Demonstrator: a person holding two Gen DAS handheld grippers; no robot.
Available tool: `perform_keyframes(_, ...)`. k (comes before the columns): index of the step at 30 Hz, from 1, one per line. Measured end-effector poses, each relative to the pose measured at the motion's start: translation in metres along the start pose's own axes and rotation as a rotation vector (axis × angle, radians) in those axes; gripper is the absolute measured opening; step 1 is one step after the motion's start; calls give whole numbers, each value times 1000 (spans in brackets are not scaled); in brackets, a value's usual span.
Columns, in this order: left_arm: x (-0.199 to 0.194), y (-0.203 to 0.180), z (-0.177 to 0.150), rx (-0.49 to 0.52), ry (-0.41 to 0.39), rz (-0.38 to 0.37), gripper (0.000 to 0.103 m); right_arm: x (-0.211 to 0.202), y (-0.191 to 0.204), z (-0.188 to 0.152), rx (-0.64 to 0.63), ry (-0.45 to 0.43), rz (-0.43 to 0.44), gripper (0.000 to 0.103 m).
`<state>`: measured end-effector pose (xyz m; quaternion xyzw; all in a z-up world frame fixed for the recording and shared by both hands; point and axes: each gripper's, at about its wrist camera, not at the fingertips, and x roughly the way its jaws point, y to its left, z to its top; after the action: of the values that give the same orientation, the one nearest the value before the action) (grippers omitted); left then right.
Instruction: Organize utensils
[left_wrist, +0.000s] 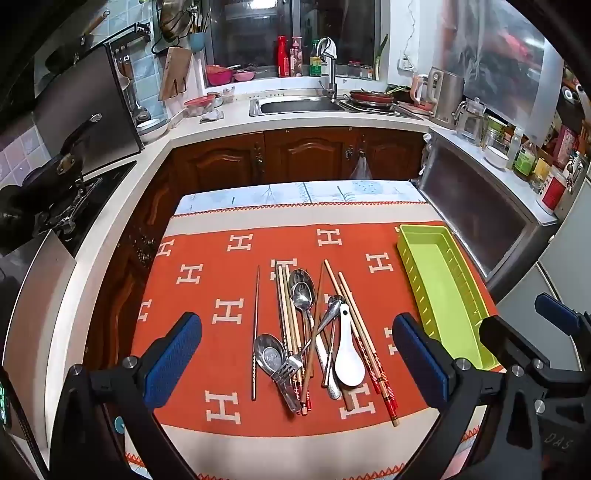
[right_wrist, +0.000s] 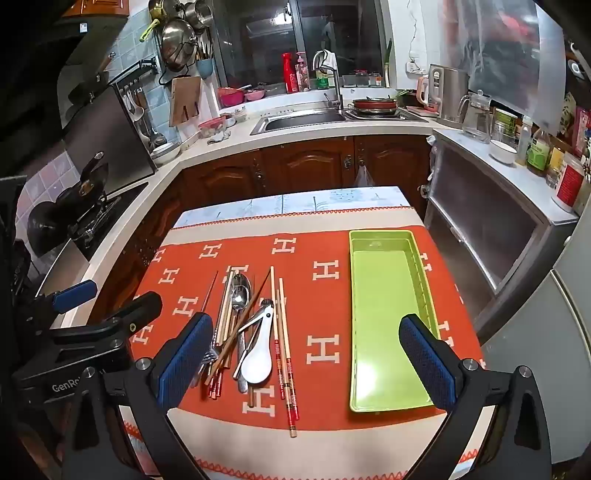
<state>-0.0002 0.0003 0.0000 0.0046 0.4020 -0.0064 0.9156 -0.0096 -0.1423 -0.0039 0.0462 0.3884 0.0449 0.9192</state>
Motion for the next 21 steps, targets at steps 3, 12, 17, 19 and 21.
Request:
perform_keyframes(3, 0, 1, -1, -2, 9, -11, 102, 1, 0, 0, -7, 3, -6, 102)
perform_keyframes(12, 3, 8, -2, -5, 24, -7, 101, 11, 4, -5, -2, 15, 7, 102)
perform_keyframes(17, 3, 4, 1, -14, 32, -2, 101, 12, 2, -2, 9, 26, 16, 102)
perform_keyframes(19, 2, 4, 1, -11, 28, 11, 101, 14, 2, -2, 8, 28, 14, 102)
perform_keyframes(21, 3, 3, 1, -10, 30, 14, 101, 14, 2, -2, 10, 33, 16, 102)
